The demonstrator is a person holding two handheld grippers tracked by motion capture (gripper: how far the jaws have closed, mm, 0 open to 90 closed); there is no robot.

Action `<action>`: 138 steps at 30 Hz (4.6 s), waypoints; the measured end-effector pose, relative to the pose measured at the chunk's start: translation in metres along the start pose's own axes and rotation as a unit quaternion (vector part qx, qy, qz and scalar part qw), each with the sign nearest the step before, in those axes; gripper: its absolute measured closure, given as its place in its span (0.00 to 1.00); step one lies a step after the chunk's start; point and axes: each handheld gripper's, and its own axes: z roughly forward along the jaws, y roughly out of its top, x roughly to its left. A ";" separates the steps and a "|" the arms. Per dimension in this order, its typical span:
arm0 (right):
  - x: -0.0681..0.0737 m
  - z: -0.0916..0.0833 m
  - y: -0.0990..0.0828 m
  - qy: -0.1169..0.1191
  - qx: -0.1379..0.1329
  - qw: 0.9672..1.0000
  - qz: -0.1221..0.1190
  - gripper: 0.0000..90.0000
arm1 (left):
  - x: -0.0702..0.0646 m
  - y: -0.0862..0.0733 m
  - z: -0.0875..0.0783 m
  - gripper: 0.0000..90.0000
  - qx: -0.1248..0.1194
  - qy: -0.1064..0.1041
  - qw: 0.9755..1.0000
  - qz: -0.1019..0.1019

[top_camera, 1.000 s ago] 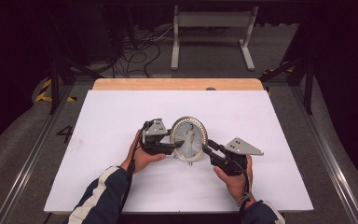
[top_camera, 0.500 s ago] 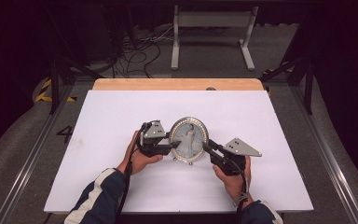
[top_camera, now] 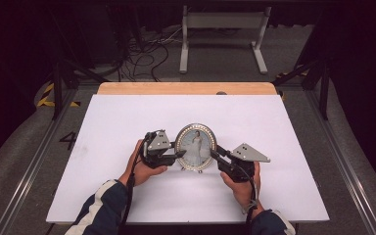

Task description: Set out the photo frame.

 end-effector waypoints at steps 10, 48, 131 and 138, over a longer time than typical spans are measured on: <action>0.002 0.002 0.000 0.006 0.007 1.000 -0.008 0.83 | -0.001 -0.004 -0.002 0.69 0.004 0.000 1.000 -0.008; 0.003 0.005 0.002 0.005 0.030 0.999 -0.045 0.78 | -0.006 -0.013 -0.004 0.68 -0.005 0.010 1.000 -0.008; -0.003 -0.007 -0.004 0.003 0.110 0.986 -0.125 0.25 | -0.034 -0.036 -0.037 0.13 0.037 0.055 0.997 0.038; -0.005 -0.012 -0.009 -0.007 0.117 0.983 -0.138 0.26 | -0.033 -0.044 -0.043 0.12 0.034 0.047 0.998 0.020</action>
